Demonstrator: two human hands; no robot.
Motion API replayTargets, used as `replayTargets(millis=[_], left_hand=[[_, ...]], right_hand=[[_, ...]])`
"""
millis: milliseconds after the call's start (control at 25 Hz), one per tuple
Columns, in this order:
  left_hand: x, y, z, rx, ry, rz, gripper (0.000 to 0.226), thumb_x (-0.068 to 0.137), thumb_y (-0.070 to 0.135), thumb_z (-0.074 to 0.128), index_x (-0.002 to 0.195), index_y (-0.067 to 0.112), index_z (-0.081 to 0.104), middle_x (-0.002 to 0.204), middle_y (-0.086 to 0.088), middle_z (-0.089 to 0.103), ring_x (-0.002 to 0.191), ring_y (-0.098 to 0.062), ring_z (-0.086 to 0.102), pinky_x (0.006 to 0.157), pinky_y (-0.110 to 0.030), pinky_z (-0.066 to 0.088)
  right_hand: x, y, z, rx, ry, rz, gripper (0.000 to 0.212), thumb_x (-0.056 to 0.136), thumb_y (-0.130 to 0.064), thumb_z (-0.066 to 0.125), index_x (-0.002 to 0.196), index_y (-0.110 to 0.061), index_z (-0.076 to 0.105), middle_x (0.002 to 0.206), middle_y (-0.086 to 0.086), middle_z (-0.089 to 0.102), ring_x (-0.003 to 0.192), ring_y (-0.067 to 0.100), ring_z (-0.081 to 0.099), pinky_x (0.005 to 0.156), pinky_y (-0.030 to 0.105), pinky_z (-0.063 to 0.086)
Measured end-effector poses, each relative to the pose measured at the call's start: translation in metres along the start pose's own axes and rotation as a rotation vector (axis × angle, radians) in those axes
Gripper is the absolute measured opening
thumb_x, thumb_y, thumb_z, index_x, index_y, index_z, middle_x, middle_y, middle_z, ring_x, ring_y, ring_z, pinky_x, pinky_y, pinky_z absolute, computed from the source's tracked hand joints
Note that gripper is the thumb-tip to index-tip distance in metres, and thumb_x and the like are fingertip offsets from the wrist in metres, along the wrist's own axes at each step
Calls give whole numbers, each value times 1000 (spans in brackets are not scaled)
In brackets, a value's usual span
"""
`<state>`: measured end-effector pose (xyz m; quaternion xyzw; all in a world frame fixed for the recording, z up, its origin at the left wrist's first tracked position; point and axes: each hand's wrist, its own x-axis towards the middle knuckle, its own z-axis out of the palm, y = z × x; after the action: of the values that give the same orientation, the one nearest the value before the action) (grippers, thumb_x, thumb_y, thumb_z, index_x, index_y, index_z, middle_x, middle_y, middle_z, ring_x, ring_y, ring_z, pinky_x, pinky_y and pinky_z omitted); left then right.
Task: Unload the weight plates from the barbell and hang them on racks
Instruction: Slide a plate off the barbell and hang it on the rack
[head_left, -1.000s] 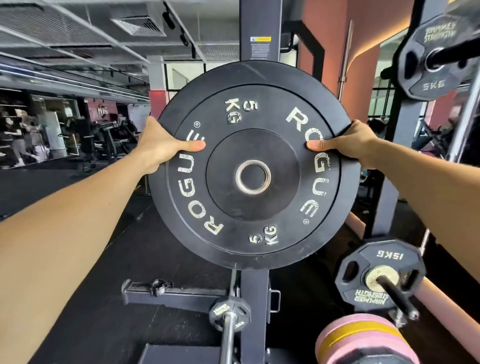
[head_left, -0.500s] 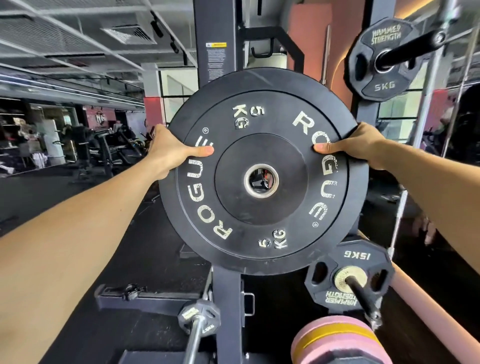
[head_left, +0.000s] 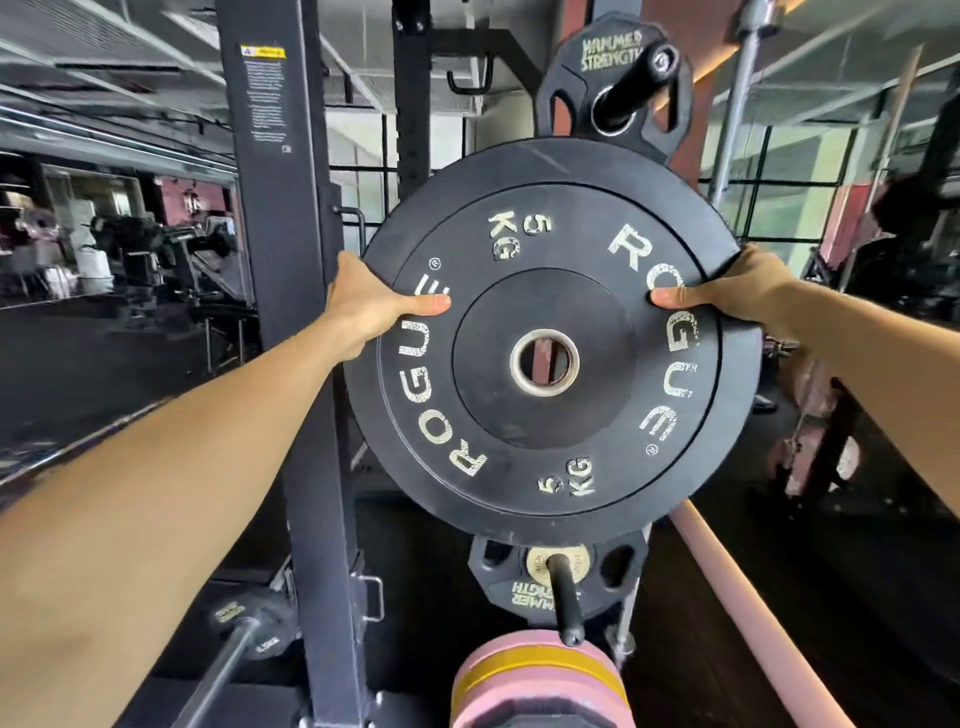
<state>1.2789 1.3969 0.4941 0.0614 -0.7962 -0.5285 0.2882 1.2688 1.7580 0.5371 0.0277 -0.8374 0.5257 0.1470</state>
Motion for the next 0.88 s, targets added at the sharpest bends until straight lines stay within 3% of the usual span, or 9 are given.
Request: replayTargets(millis=[120, 360, 680, 880], left_hand=[[-7, 13, 44, -18, -26, 7, 96, 46, 38, 99, 116, 16, 38, 109, 7, 56, 109, -18, 56, 93, -36, 48], [-13, 19, 100, -28, -14, 19, 97, 48, 31, 99, 122, 12, 39, 104, 10, 55, 106, -17, 55, 91, -33, 47], [3, 11, 132, 14, 7, -21, 92, 52, 31, 98, 120, 12, 40, 98, 10, 54, 101, -18, 57, 87, -35, 49], [25, -2, 148, 17, 22, -33, 94, 50, 33, 99, 120, 13, 40, 106, 7, 56, 102, -16, 57, 86, -32, 47]], right_hand=[[15, 25, -36, 3, 9, 1, 56, 49, -24, 93, 94, -20, 61, 97, 2, 67, 70, 12, 63, 74, 31, 49], [49, 66, -65, -9, 0, 9, 73, 52, -24, 94, 118, -14, 63, 102, 3, 67, 79, 20, 65, 75, 32, 50], [94, 95, -63, 26, -63, 9, 63, 52, -22, 95, 107, -15, 65, 92, -1, 70, 70, 12, 66, 59, 25, 50], [132, 113, -49, 4, -76, 0, 87, 34, -34, 97, 112, -16, 66, 99, 1, 72, 80, 19, 70, 71, 34, 57]])
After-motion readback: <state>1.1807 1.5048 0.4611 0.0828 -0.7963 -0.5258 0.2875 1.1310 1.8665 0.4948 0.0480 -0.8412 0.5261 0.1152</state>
